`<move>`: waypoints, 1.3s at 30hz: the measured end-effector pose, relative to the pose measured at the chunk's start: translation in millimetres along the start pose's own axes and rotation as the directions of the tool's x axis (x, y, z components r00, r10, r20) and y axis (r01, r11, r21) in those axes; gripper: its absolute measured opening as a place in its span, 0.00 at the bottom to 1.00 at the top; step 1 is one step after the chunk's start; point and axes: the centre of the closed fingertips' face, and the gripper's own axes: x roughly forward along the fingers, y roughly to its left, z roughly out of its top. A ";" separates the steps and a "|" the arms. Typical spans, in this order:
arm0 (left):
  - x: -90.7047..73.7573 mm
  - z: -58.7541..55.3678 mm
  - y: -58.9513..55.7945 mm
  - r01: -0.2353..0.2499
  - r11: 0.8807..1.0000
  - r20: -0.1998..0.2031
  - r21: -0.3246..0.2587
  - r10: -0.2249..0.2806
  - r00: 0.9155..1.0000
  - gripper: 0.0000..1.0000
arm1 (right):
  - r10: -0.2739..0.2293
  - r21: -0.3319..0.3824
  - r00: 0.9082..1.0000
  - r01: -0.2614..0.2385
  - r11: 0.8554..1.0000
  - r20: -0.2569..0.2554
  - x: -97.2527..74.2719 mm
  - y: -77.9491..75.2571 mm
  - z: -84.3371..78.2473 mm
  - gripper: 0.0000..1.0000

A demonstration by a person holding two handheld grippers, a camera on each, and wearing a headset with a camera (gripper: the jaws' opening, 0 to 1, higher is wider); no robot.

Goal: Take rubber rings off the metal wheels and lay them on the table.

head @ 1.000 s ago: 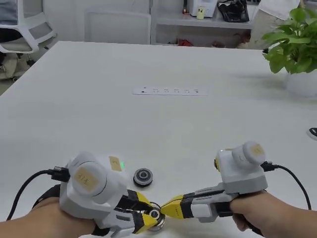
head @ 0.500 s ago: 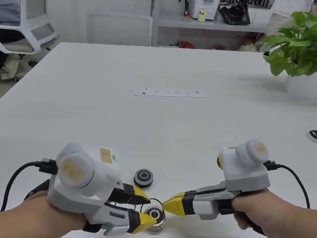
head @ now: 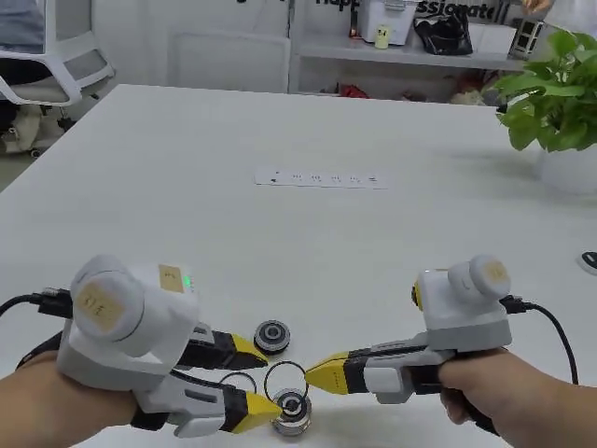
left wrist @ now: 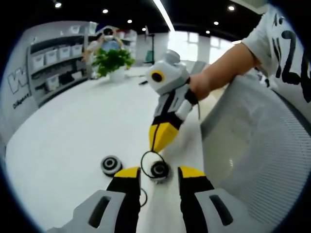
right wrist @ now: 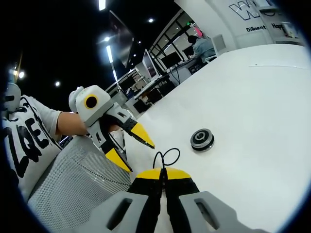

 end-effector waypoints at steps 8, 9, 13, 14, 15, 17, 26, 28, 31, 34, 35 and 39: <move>-13.4 -3.6 5.9 -0.030 0.999 0.011 -0.010 0.030 0.999 0.35 | 0.009 -0.011 1.000 -0.009 1.000 -0.004 3.0 5.7 4.8 0.00; -14.6 -4.0 6.5 -0.032 0.999 0.012 -0.012 0.032 0.999 0.36 | 0.009 -0.012 1.000 -0.009 1.000 -0.004 3.5 6.0 5.5 0.00; -20.8 -6.5 9.3 -0.046 0.999 0.016 -0.019 0.046 0.999 0.37 | 0.012 -0.018 1.000 -0.012 1.000 -0.005 6.3 8.1 9.7 0.00; -22.7 -7.1 10.1 -0.051 0.998 0.018 -0.022 0.051 0.999 0.37 | 0.013 -0.019 1.000 -0.013 1.000 -0.004 7.4 8.9 11.1 0.00; -24.0 -7.6 10.6 -0.053 0.998 0.019 -0.024 0.054 0.998 0.38 | 0.014 -0.020 1.000 -0.014 1.000 -0.004 8.1 9.9 12.1 0.00; -26.9 -8.7 11.8 -0.061 0.998 0.020 -0.029 0.062 0.998 0.38 | 0.016 -0.022 1.000 -0.016 1.000 -0.003 9.6 11.3 13.7 0.00; -36.2 -13.9 15.9 -0.089 0.995 0.024 -0.046 0.090 0.996 0.41 | 0.016 -0.030 1.000 -0.016 0.999 -0.011 18.6 12.6 16.4 0.00; -38.0 -15.0 16.5 -0.095 0.994 0.024 -0.050 0.097 0.995 0.41 | 0.014 -0.029 1.000 -0.015 0.999 -0.014 20.5 11.9 16.7 0.00; -41.0 -17.7 18.2 -0.106 0.993 0.023 -0.058 0.108 0.994 0.42 | 0.010 -0.025 1.000 -0.010 1.000 -0.015 23.3 10.7 18.4 0.00; -43.7 -20.0 20.0 -0.115 0.991 0.022 -0.065 0.117 0.993 0.42 | 0.010 -0.022 1.000 -0.010 1.000 -0.016 25.8 9.9 19.4 0.00; -44.4 -20.6 20.4 -0.117 0.991 0.021 -0.067 0.119 0.993 0.43 | 0.010 -0.022 1.000 -0.010 1.000 -0.017 26.7 9.1 19.4 0.00; -48.5 -23.3 22.7 -0.128 0.989 0.020 -0.072 0.129 0.991 0.43 | 0.005 -0.016 1.000 -0.005 1.000 -0.027 31.9 7.0 18.2 0.00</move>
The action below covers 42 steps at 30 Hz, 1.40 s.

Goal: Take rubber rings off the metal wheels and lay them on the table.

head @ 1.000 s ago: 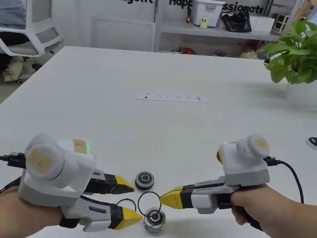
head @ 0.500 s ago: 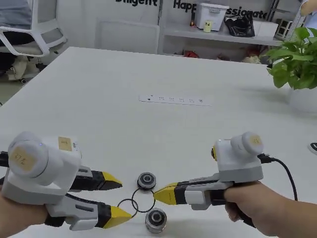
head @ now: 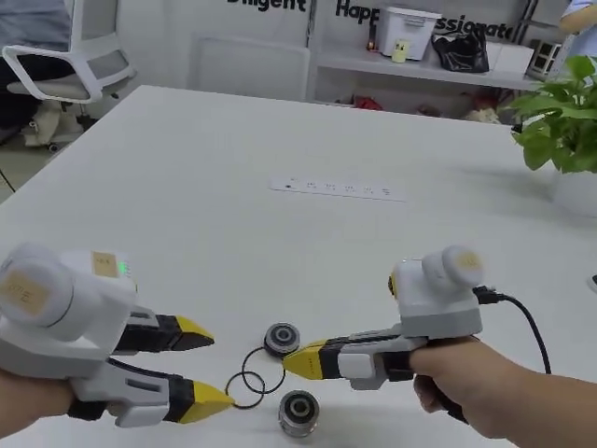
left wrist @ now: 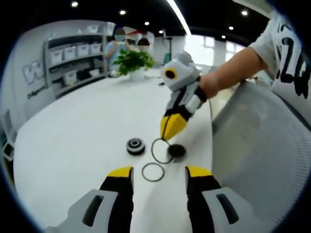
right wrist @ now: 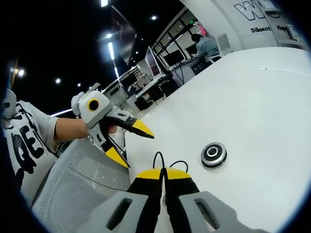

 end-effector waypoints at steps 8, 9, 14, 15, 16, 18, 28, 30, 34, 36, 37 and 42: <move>-5.5 -6.9 5.6 -0.018 1.000 -0.003 -0.018 0.018 1.000 0.44 | -0.008 0.011 1.000 0.009 1.000 -0.021 9.6 -3.6 -3.9 0.00; -6.0 -7.6 5.9 -0.019 1.000 -0.003 -0.019 0.019 1.000 0.44 | -0.010 0.014 1.000 0.010 1.000 -0.024 11.1 -4.1 -4.5 0.00; -8.0 -11.1 7.9 -0.026 0.999 -0.003 -0.029 0.026 1.000 0.44 | -0.011 0.021 0.999 0.012 1.000 -0.034 16.3 -5.5 -6.7 0.00; -8.2 -11.3 8.1 -0.027 0.999 -0.003 -0.030 0.027 1.000 0.44 | -0.012 0.022 0.999 0.013 1.000 -0.037 17.0 -6.0 -7.3 0.00; -8.3 -11.4 8.3 -0.028 0.999 -0.002 -0.032 0.028 1.000 0.44 | -0.014 0.026 0.999 0.015 1.000 -0.041 18.0 -7.0 -8.4 0.00; -8.5 -11.7 8.8 -0.029 0.999 -0.002 -0.034 0.029 1.000 0.44 | -0.018 0.029 0.999 0.019 0.999 -0.046 18.8 -8.1 -9.8 0.00; -7.5 -14.7 9.7 -0.030 0.999 -0.007 -0.044 0.029 1.000 0.44 | -0.031 0.046 0.998 0.034 0.998 -0.057 22.0 -14.5 -13.8 0.00; -7.3 -14.8 9.9 -0.029 0.999 -0.007 -0.044 0.029 1.000 0.44 | -0.033 0.048 0.998 0.036 0.998 -0.058 22.6 -15.5 -14.2 0.00; -6.6 -15.3 10.0 -0.028 0.999 -0.009 -0.046 0.028 1.000 0.44 | -0.033 0.055 0.998 0.037 0.998 -0.061 24.1 -16.8 -15.3 0.00; -6.2 -15.7 10.0 -0.027 0.999 -0.010 -0.047 0.027 1.000 0.44 | -0.033 0.058 0.997 0.037 0.998 -0.063 25.0 -16.9 -16.5 0.00; -6.0 -16.1 10.0 -0.027 0.998 -0.011 -0.048 0.026 1.000 0.44 | -0.034 0.060 0.997 0.038 0.998 -0.065 25.4 -17.0 -16.9 0.00; -5.3 -18.6 10.3 -0.025 0.998 -0.014 -0.052 0.024 1.000 0.44 | -0.036 0.064 0.997 0.040 0.997 -0.069 27.5 -18.5 -18.5 0.00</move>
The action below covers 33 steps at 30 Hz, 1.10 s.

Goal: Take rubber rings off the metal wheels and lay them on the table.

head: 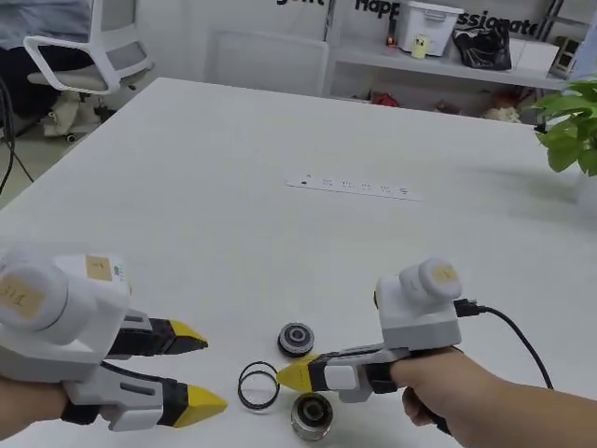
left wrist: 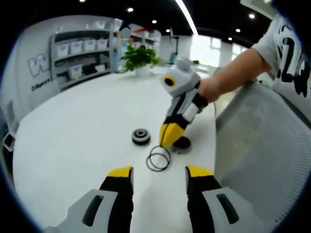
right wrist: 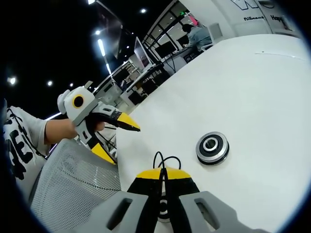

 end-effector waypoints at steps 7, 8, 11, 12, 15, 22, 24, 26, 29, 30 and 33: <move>-0.4 -2.0 0.1 -0.001 1.000 -0.004 -0.006 0.000 1.000 0.44 | -0.004 0.004 1.000 0.004 1.000 -0.005 2.7 -2.3 -1.4 0.00; -0.5 -2.3 0.1 -0.001 1.000 -0.004 -0.007 0.001 1.000 0.44 | -0.005 0.005 1.000 0.005 1.000 -0.006 3.1 -2.2 -1.8 0.00; -0.7 -3.5 0.1 0.000 1.000 -0.006 -0.009 0.000 1.000 0.44 | -0.007 0.006 1.000 0.007 1.000 -0.007 3.9 -3.3 -2.1 0.00; -0.7 -4.1 0.3 0.000 1.000 -0.006 -0.011 0.000 1.000 0.44 | -0.008 0.007 1.000 0.008 1.000 -0.007 4.0 -3.5 -2.3 0.00; -0.5 -5.1 0.2 0.000 1.000 -0.008 -0.012 0.000 1.000 0.44 | -0.009 0.008 1.000 0.009 1.000 -0.010 4.3 -4.6 -3.5 0.00; 0.6 -6.0 0.7 0.003 1.000 -0.009 -0.016 -0.003 1.000 0.43 | -0.015 0.014 1.000 0.015 1.000 -0.014 4.0 -6.9 -5.4 0.00; 1.1 -6.9 0.7 0.003 1.000 -0.012 -0.017 -0.003 1.000 0.43 | -0.017 0.014 1.000 0.017 1.000 -0.015 4.3 -6.9 -5.9 0.00; 1.3 -7.5 0.6 0.004 1.000 -0.013 -0.019 -0.004 1.000 0.43 | -0.019 0.010 1.000 0.019 1.000 -0.018 4.8 -6.7 -6.8 0.00; 1.6 -9.0 0.3 0.005 1.000 -0.015 -0.021 -0.006 1.000 0.43 | -0.023 0.011 1.000 0.023 1.000 -0.018 5.4 -8.5 -7.2 0.00; 1.6 -9.4 0.3 0.006 1.000 -0.016 -0.022 -0.006 1.000 0.43 | -0.024 0.011 1.000 0.024 1.000 -0.017 5.3 -9.0 -7.0 0.00; 1.5 -11.3 0.7 0.006 1.000 -0.020 -0.023 -0.006 1.000 0.44 | -0.026 0.012 1.000 0.026 1.000 -0.016 4.9 -8.9 -6.8 0.00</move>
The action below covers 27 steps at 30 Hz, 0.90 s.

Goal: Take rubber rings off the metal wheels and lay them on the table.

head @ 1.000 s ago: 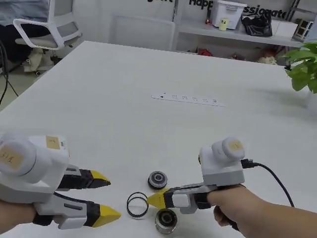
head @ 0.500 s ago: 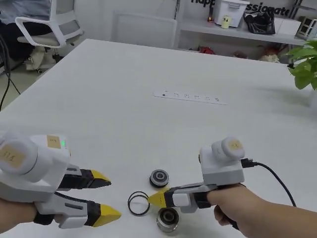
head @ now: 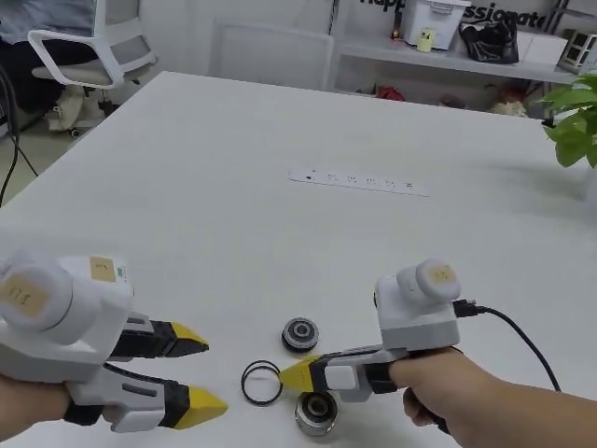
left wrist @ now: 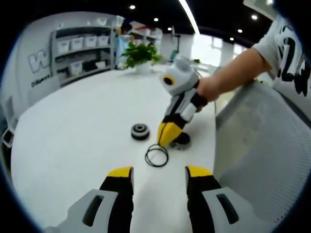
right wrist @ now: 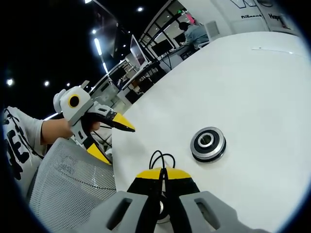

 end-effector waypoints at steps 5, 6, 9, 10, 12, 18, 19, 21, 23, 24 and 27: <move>-0.2 -0.9 0.1 0.000 1.000 -0.003 -0.003 0.000 1.000 0.44 | -0.003 0.002 1.000 0.003 1.000 0.001 -0.3 -1.1 0.2 0.00; -0.2 -1.0 0.0 0.000 1.000 -0.004 -0.002 0.000 1.000 0.44 | -0.003 0.001 1.000 0.003 1.000 0.001 -0.3 -1.2 0.1 0.00; -0.2 -0.9 -0.6 0.002 1.000 -0.004 -0.003 -0.002 1.000 0.44 | -0.007 0.000 1.000 0.007 1.000 0.001 -0.4 -1.6 -0.3 0.00; -0.2 -0.7 -1.0 0.002 1.000 -0.005 -0.003 -0.002 1.000 0.44 | -0.008 0.001 1.000 0.008 1.000 0.001 -0.4 -1.8 -0.3 0.00; -0.2 -0.6 -2.0 0.004 1.000 -0.008 -0.003 -0.004 1.000 0.44 | -0.009 0.001 1.000 0.009 1.000 0.003 -0.6 -2.3 0.0 0.00; 0.2 -0.4 -4.5 0.006 1.000 -0.011 -0.004 -0.007 1.000 0.44 | -0.013 -0.005 1.000 0.013 1.000 0.010 -1.0 -2.4 1.9 0.02; 0.4 -0.3 -5.0 0.008 1.000 -0.012 -0.004 -0.008 1.000 0.44 | -0.014 -0.005 1.000 0.014 1.000 0.011 -1.0 -2.6 2.2 0.03; 0.8 -0.2 -5.8 0.009 1.000 -0.013 -0.004 -0.009 1.000 0.44 | -0.015 -0.007 1.000 0.015 1.000 0.015 -1.1 -2.6 3.2 0.03; 1.0 -0.1 -6.2 0.010 1.000 -0.013 -0.005 -0.010 1.000 0.44 | -0.014 -0.008 1.000 0.014 1.000 0.016 -1.0 -2.3 3.5 0.03; 1.0 -0.1 -6.4 0.010 1.000 -0.014 -0.005 -0.010 1.000 0.44 | -0.015 -0.013 1.000 0.015 1.000 0.016 -1.0 -2.1 3.4 0.04; 0.8 0.1 -7.0 0.011 1.000 -0.015 -0.006 -0.011 1.000 0.44 | -0.024 -0.032 1.000 0.024 0.999 0.011 -0.8 -2.7 2.8 0.06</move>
